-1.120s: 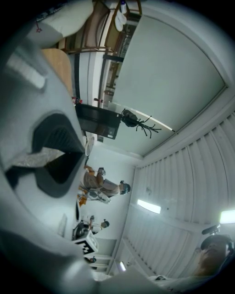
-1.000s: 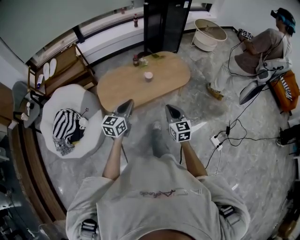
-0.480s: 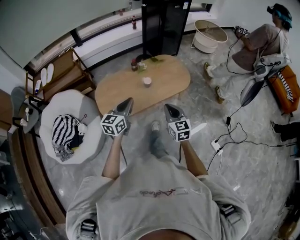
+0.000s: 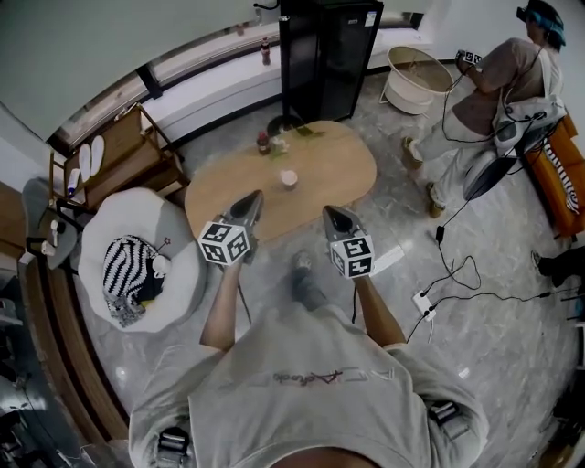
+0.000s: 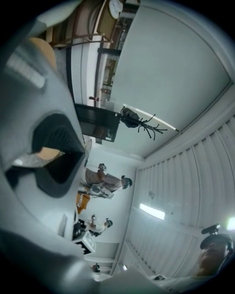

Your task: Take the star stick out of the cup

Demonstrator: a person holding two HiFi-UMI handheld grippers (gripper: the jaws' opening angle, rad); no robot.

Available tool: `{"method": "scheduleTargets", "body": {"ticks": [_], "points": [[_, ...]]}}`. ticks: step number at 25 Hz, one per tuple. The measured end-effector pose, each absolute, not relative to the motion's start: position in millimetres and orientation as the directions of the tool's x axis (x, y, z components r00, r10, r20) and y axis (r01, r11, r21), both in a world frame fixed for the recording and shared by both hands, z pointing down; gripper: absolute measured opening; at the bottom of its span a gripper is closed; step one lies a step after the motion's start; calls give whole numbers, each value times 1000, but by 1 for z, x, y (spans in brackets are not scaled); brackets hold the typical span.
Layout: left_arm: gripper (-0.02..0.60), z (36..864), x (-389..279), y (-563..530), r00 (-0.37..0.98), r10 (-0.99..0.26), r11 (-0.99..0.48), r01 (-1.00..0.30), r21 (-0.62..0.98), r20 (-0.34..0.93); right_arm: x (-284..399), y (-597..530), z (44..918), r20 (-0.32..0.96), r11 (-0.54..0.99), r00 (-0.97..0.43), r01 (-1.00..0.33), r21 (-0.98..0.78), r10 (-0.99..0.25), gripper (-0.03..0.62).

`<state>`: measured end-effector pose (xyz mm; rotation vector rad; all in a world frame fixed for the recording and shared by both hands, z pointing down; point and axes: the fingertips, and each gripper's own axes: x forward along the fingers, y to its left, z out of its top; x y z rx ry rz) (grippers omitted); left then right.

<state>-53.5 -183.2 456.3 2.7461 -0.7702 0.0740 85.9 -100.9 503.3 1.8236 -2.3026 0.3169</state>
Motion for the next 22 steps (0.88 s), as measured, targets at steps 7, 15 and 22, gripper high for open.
{"method": "scheduleTargets", "body": {"ticks": [7,15,22], "points": [[0,459,-23,-249,845,-516,-802,-535,266,142,116,-165,509,292,237,-246,-969,-67,-924,5],[1,453,15,-334,836,-531,-791,-548,273,139,148,-253,502,298,265,-275,-961,-75,-914,5],[0,439,61,-386,847,-515,-813,-531,240,129,169,-318,495,278,280,-298,-955,-103,-913,5]]}}
